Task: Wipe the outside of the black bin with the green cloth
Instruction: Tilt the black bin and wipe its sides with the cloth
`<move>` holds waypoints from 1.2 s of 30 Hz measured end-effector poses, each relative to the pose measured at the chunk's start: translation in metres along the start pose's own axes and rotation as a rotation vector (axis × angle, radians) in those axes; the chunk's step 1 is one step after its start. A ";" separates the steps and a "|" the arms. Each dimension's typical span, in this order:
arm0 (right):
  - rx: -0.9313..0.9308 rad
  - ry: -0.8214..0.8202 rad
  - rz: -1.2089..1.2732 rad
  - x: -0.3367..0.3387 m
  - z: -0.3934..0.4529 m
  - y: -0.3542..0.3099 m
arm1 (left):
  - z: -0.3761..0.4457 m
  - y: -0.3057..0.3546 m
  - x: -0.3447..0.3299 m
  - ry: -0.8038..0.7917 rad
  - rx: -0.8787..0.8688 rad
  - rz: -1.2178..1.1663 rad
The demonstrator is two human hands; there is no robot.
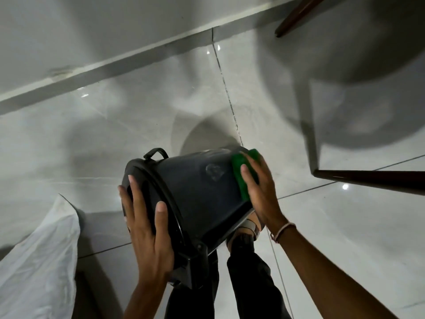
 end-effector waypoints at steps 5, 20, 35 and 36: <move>0.554 -0.188 -0.241 -0.041 -0.093 -0.017 | -0.002 -0.011 0.010 -0.114 -0.259 0.227; 0.475 -0.096 -0.136 -0.061 -0.121 -0.020 | 0.016 -0.023 0.018 -0.228 -0.490 0.177; 0.420 -0.232 -0.103 -0.069 -0.089 -0.035 | 0.005 -0.035 0.031 -0.281 -0.632 0.353; 0.439 -0.234 -0.120 -0.067 -0.112 -0.022 | 0.003 -0.038 0.033 -0.285 -0.624 0.370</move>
Point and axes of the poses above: each hand's wrist, its own z-axis towards the middle knuckle, its own x-axis out of the back of the hand, y = z × x, the point moved 3 cm from there along z, towards the middle knuckle, and after that the axes turned 6 degrees about -x, right-handed, at the moved point
